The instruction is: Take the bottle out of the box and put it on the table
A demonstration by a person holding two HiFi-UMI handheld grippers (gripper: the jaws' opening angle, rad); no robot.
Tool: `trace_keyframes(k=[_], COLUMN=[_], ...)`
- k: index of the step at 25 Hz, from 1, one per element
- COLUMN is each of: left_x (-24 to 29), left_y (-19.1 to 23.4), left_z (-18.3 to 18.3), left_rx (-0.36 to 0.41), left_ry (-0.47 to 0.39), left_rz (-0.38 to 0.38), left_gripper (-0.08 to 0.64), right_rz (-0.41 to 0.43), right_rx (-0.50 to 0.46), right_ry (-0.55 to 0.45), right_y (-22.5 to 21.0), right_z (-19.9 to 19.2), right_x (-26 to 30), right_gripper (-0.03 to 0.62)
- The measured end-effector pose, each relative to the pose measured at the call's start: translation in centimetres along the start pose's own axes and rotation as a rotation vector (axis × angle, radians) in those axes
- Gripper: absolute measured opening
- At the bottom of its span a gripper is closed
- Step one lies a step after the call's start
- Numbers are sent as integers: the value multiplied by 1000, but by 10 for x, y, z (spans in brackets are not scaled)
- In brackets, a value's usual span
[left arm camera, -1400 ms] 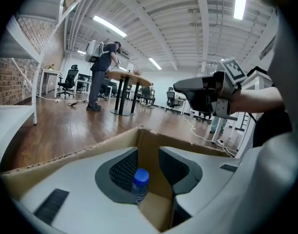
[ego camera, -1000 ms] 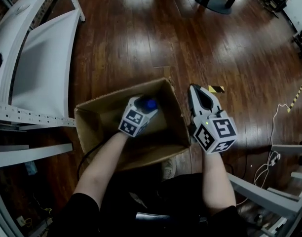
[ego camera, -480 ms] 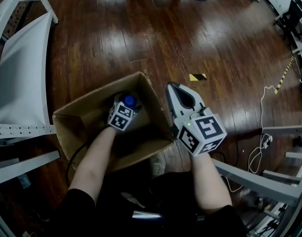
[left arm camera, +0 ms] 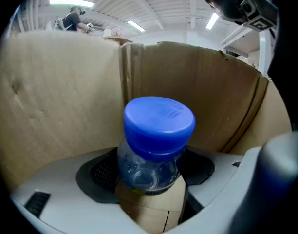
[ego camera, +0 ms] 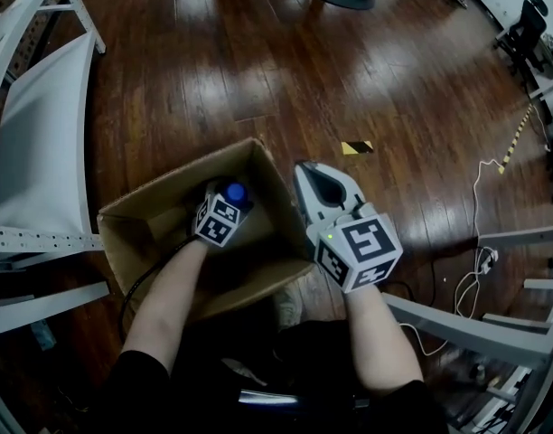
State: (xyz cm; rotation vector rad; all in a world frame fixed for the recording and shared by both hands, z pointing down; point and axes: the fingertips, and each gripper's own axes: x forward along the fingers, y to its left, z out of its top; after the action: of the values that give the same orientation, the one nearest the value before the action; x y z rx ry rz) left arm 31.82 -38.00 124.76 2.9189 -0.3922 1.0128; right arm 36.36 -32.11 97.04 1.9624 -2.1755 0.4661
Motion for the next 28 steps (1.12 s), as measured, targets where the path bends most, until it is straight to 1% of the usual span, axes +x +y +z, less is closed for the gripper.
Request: trace_keyframes(k=[2, 3, 6, 8, 11, 13, 14, 16, 18, 19, 20, 24, 28], left_x=[-10, -16, -36, -53, -90, -126, -147, -190, -232, -253, -272, -341, -426], left_y=[1, 2, 10, 12, 14, 19, 25, 44, 60, 63, 63, 65, 63], left_z=[11, 16, 31, 45, 79, 103, 117, 149, 182, 197, 214, 293, 371], left_rx=[12, 3, -81, -112, -83, -85, -108, -193, -292, -318, -319, -224, -220], left_ry=[-21, -33, -68, -91, -122, -134, -145, -182, -206, -207, -202, -190, -206], left_rz=[-3, -4, -4, -3, -4, 1, 13, 54, 94, 108, 116, 130, 133], left_gripper=[359, 359, 359, 359, 359, 359, 359, 359, 359, 359, 359, 359, 359], right_rz=[8, 15, 29, 33, 35, 32, 39, 69, 87, 88, 82, 59, 78], right_rx=[-15, -23, -56, -122, -253, -284, -288, -299, -285, -267, -250, -252, -276], right_ry=[25, 36, 38, 37, 70, 119, 140, 164, 170, 170, 169, 155, 170], right_y=[7, 11, 21, 26, 29, 32, 37, 46, 49, 49, 49, 53, 77], right_z=[-5, -7, -5, -4, -11, -15, -10, 18, 60, 84, 108, 204, 288], right_x=[5, 8, 12, 16, 22, 20, 15, 0, -20, -31, -42, -73, -108], right_gripper=[2, 3, 3, 2, 3, 3, 3, 2, 3, 2, 3, 3, 3])
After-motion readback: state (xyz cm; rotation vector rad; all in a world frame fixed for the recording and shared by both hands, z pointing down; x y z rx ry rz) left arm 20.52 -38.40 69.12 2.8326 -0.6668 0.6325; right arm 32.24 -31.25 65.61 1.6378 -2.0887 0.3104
